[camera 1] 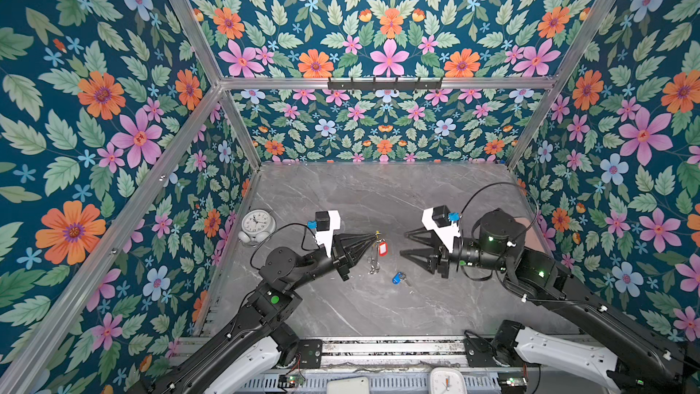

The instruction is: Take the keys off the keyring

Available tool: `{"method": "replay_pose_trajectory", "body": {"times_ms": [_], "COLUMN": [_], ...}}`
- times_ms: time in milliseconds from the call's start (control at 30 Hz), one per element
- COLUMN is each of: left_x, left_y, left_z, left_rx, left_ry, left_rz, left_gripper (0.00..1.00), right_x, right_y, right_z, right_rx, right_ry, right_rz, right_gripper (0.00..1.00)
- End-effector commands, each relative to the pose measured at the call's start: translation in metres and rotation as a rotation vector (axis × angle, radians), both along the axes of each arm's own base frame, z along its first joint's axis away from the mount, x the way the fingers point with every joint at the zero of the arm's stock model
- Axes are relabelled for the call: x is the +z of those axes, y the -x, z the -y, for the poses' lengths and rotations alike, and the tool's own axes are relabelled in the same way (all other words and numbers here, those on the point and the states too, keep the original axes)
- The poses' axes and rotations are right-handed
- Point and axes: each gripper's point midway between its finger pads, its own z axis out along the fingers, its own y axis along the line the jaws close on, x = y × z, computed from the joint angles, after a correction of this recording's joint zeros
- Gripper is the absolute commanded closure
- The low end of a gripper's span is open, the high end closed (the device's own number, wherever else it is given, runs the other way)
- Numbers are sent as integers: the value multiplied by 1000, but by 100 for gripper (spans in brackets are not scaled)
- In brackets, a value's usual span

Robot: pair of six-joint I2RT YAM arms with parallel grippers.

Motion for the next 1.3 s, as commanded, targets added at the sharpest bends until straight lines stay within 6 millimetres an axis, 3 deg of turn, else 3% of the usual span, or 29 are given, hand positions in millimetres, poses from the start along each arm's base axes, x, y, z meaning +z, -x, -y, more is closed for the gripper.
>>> {"method": "replay_pose_trajectory", "body": {"times_ms": [0, 200, 467, 700, 967, 1267], "left_x": [20, 29, 36, 45, 46, 45], "left_y": [14, 21, 27, 31, 30, 29], "left_z": [-3, -6, -8, -12, -11, -10], "left_rx": [-57, -86, -113, -117, -126, -129], "left_ry": [68, 115, 161, 207, 210, 208], "left_rz": [65, 80, 108, 136, 128, 120], "left_gripper": [100, 100, 100, 100, 100, 100], "right_x": [34, 33, 40, 20, 19, 25], "right_y": [12, 8, 17, 20, 18, 16], "right_z": [-7, -21, -23, -38, -45, -42], "right_rx": [127, 180, 241, 221, 187, 159], "right_ry": [-144, -143, -185, -129, -118, -118], "right_rz": [-31, -49, -31, -3, 27, 52], "right_gripper": [50, 51, 54, 49, 49, 59]}}
